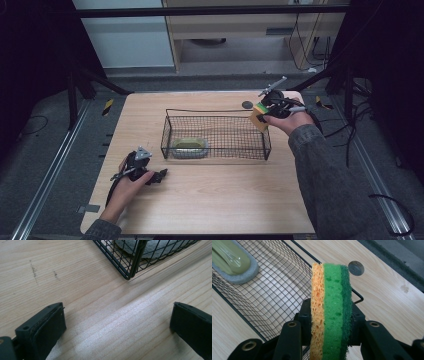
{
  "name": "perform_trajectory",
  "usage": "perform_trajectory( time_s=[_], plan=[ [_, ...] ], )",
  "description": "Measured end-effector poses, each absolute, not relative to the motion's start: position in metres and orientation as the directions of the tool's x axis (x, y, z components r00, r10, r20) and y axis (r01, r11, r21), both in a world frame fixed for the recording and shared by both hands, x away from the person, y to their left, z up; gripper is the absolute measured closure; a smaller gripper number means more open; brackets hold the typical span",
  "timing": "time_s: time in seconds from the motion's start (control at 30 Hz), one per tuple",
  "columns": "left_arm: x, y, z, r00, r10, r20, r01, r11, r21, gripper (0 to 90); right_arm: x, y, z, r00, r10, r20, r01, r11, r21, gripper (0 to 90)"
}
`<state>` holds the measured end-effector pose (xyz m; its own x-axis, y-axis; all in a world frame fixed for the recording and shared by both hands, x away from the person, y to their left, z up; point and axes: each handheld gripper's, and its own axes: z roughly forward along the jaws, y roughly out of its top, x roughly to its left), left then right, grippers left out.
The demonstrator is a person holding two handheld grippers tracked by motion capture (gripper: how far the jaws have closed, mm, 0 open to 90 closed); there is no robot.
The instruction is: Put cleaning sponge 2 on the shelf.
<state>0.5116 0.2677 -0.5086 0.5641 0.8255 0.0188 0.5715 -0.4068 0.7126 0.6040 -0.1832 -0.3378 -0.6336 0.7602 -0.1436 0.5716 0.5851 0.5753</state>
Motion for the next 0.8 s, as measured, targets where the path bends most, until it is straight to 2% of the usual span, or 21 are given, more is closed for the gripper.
perform_trajectory(
  time_s=[0.8],
  plan=[
    [0.512, 0.268, -0.509, 0.566, 0.824, 0.019, 0.571, -0.408, 0.712, 0.0, 0.616, -0.186, -0.369, -0.632, 0.769, -0.094, 0.617, 0.573, 0.54, 64.5]
  ],
)
